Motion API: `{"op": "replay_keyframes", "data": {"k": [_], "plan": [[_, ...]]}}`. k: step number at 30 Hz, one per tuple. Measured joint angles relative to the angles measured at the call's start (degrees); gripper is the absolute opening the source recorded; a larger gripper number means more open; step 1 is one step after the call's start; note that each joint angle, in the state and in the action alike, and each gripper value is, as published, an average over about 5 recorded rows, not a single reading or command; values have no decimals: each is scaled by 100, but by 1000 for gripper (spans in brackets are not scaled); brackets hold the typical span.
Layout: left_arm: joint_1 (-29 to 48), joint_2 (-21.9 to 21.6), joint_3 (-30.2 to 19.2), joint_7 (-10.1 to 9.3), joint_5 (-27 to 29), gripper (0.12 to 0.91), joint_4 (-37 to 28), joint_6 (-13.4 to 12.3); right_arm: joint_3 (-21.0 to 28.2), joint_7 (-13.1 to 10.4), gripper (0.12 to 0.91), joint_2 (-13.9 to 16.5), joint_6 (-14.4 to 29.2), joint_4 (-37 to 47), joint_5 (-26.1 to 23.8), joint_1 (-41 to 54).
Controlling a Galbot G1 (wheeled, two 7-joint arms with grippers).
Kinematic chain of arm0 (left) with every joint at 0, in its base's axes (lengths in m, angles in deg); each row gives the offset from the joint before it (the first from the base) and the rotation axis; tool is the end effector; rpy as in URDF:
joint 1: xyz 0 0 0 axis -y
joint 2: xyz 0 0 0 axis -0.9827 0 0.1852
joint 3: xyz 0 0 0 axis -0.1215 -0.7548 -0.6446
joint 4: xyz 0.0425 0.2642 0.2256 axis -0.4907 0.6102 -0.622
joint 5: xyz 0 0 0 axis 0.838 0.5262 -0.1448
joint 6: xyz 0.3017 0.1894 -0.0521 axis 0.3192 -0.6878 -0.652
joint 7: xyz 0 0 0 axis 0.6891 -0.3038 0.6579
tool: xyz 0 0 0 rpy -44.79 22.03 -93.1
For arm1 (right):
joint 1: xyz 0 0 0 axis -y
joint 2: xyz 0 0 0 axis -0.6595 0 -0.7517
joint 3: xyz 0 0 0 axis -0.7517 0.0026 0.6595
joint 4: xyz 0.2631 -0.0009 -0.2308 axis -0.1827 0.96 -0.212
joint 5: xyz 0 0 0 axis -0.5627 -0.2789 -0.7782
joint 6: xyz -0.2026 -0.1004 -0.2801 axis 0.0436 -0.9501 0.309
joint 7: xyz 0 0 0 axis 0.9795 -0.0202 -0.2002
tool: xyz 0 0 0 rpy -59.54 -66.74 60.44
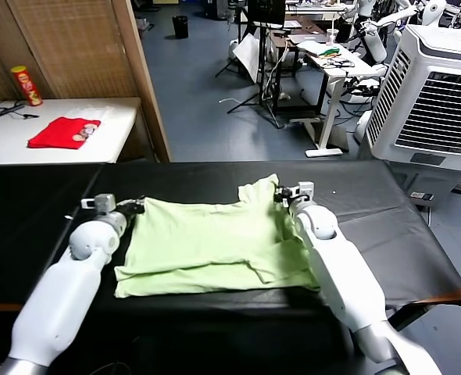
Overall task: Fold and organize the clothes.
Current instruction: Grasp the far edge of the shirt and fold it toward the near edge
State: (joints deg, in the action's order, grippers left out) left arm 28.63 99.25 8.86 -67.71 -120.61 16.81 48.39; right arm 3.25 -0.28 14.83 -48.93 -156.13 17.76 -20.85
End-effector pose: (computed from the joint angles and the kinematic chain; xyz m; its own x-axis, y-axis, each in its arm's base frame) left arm 0.4477 0.1410 -0.2511 -0.9058 0.0298 0.4226 0.0066 0.9984 -0.0562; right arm 0.5081 -0.0102 -0.2728 -0.9032 -0.2116 0.3734 -0.1944 0.9774 0.0835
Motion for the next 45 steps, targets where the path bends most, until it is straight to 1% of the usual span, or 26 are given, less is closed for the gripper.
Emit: {"op": "replay_keyframes", "data": {"k": [4,9,14,18,25,30,35,42,44,45], "plan": [[-185,-124,142,-82,-66,127,367,64,-73,-17,121,199,-273,-466,144,-233],[-741,-331,397,-164,-228,127,1096,173,-253,-174,121,509,-550,-1230,361,-682],[-1426,-473,718,-271,-228,127,1770,265,-428,-324,121,805,-865,-1915,547,-1133],[-1953,-512,952,-300,-152,127,2274,298,-543,-422,121,1027,-1088,-2407,658,-1455],[-2858,-548,1392,-304,72,127,3085,305,-692,-452,121,1361,-1267,-3177,695,-1982],[-3445,-496,1662,-284,251,127,3513,298,-738,-499,121,1472,-1462,-3600,690,-2325],[-3927,-410,1808,-269,573,127,3781,305,-776,-576,121,1487,-1620,-3917,605,-2697],[-4410,-261,1836,-203,928,127,3859,335,-799,-493,122,1475,-1621,-4101,528,-3105],[-4481,-231,1829,-206,940,129,3880,383,-828,-483,135,1494,-1621,-4169,533,-3186],[-4512,-218,1828,-212,940,130,3897,407,-849,-483,157,1510,-1621,-4206,537,-3222]]}}
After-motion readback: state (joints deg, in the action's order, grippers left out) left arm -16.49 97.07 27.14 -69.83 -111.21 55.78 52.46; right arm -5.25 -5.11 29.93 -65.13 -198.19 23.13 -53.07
